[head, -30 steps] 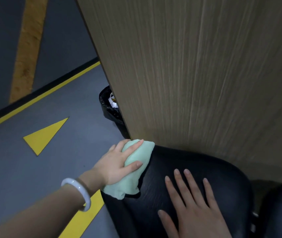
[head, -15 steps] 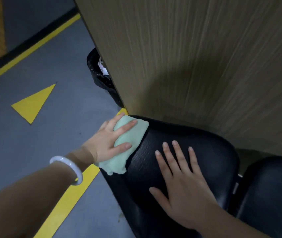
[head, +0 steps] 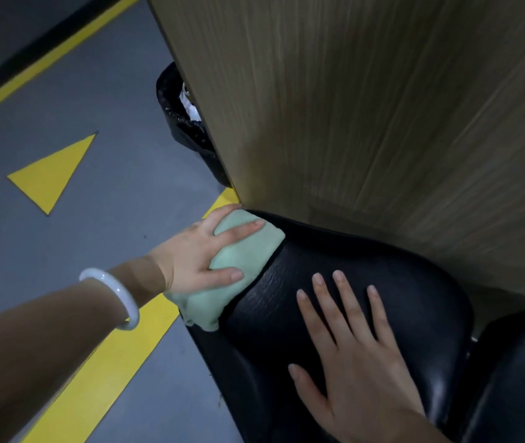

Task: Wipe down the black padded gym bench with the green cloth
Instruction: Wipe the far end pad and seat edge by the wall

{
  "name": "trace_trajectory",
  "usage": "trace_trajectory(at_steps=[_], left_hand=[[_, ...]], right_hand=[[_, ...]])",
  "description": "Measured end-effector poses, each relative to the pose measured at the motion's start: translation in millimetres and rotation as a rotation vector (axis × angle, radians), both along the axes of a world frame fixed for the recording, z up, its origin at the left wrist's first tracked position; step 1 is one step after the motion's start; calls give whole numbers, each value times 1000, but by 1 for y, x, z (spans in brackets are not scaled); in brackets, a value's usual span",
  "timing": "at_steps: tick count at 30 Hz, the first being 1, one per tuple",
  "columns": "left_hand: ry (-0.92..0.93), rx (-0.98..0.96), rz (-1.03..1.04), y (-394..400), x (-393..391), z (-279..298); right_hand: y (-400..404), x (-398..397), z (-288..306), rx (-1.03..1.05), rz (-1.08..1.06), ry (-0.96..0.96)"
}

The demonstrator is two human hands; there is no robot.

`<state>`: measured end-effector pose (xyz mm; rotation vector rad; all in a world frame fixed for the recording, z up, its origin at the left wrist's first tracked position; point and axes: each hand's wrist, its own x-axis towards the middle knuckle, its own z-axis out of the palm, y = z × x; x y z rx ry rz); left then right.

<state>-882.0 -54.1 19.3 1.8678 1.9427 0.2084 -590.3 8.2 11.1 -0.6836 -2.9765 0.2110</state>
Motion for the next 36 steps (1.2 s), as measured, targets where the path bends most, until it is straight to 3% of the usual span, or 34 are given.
trace_trajectory(at_steps=[8, 14, 19, 28, 36], left_hand=[[29, -6, -74, 31, -5, -5], [-3, 31, -75, -8, -10, -6], [-86, 1, -5, -27, -7, -6], [44, -77, 101, 14, 8, -1], [112, 42, 250, -2, 37, -3]], right_hand=[[0, -2, -3, 45, 8, -4], [1, -2, -1, 52, 15, 6], [1, -1, -3, 59, 11, -4], [1, -2, -3, 31, -20, 13], [-7, -7, 7, -56, -155, -23]])
